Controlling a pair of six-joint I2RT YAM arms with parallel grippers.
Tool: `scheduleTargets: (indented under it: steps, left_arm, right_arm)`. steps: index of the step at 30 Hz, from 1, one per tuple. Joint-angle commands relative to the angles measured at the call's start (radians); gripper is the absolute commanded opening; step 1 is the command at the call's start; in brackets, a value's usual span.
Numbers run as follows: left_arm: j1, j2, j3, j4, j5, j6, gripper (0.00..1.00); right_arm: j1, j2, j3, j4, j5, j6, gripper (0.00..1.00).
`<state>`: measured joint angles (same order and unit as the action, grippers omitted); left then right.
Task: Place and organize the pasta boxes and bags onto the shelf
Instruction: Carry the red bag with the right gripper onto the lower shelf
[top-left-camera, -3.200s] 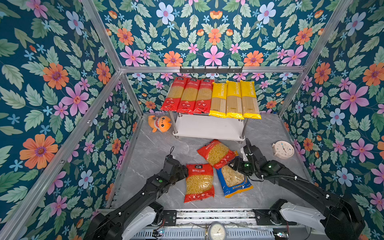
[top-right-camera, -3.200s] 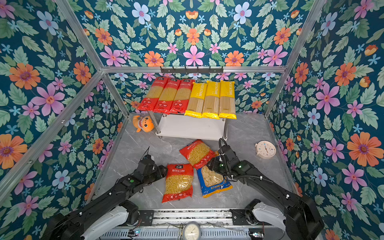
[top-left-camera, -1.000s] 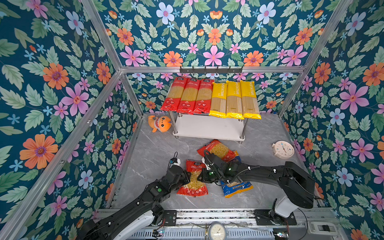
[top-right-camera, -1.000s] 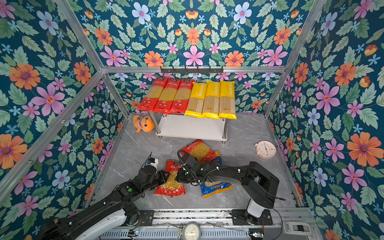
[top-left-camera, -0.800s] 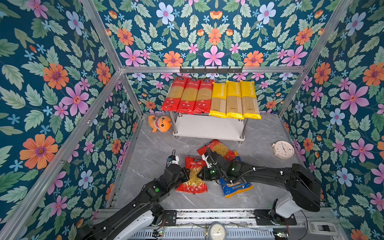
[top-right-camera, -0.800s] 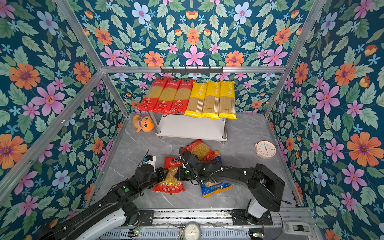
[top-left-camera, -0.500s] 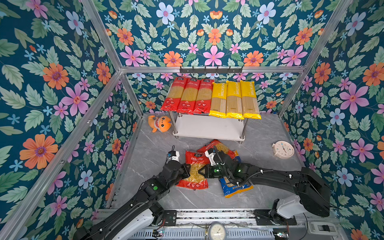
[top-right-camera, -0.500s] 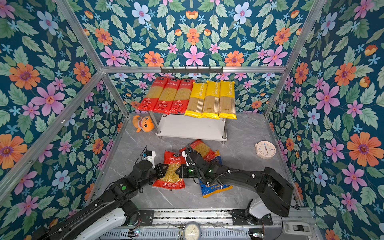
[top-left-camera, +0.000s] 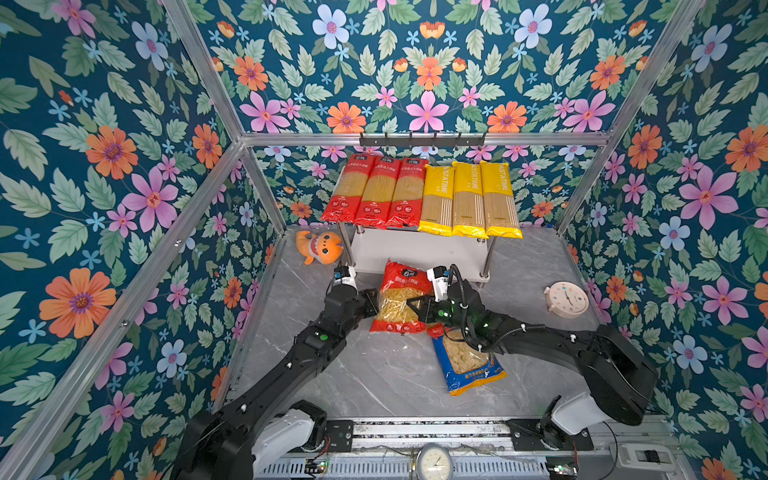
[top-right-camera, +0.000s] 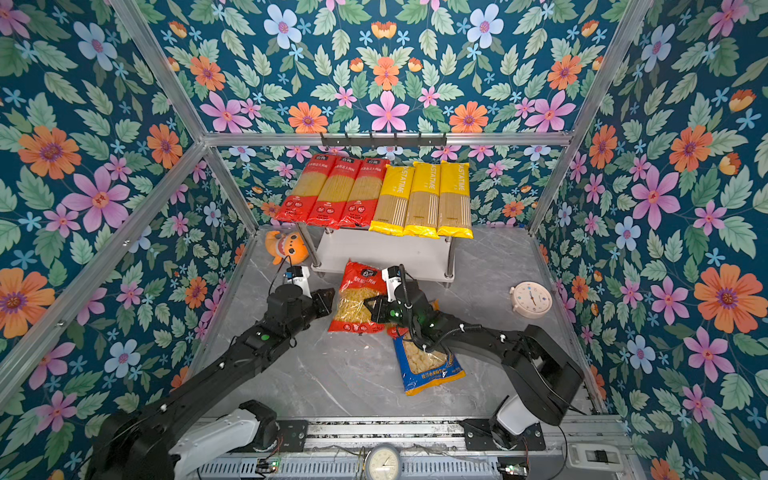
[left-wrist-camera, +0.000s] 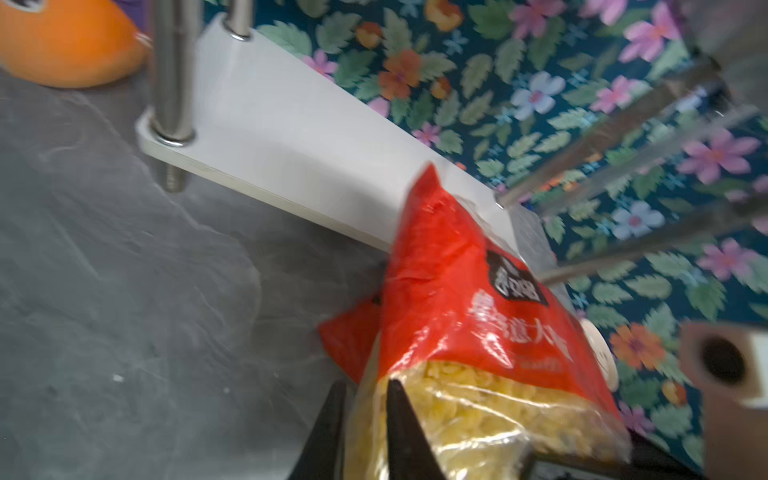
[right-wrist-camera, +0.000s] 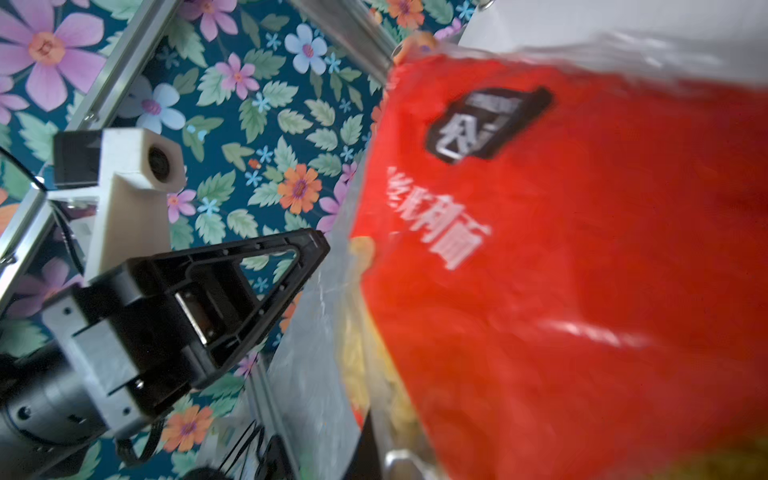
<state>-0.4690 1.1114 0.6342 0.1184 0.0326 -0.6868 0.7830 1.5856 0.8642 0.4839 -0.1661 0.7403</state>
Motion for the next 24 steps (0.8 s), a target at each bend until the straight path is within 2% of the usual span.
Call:
scheduleTargets:
  steps: [1,4,7,11,18,22,24]
  left_arm:
    - [0.038,0.093,0.061,0.134,0.092,0.013,0.29]
    - [0.069,0.154,0.138,0.109,0.105,0.031,0.34]
    - [0.087,0.144,0.155,0.082,0.113,0.048,0.37]
    - [0.103,0.078,0.096,0.057,0.111,0.039,0.39]
    - [0.122,-0.038,0.012,0.022,0.102,0.013,0.39]
    - [0.125,-0.067,-0.018,0.013,0.096,0.006,0.39]
    - [0.124,-0.07,-0.041,0.033,0.117,-0.02,0.39]
  right_arm:
    - [-0.04,0.063,0.061,0.21,0.013,-0.013,0.0]
    - [-0.09,0.172,0.107,0.287,-0.009,0.024,0.0]
    - [-0.122,0.228,0.17,0.279,-0.051,0.038,0.0]
    - [-0.133,0.274,0.242,0.275,-0.122,0.033,0.0]
    - [-0.136,0.353,0.366,0.375,-0.252,0.011,0.0]
    - [-0.149,0.443,0.467,0.421,-0.352,-0.005,0.0]
    - [-0.176,0.512,0.531,0.445,-0.407,0.039,0.0]
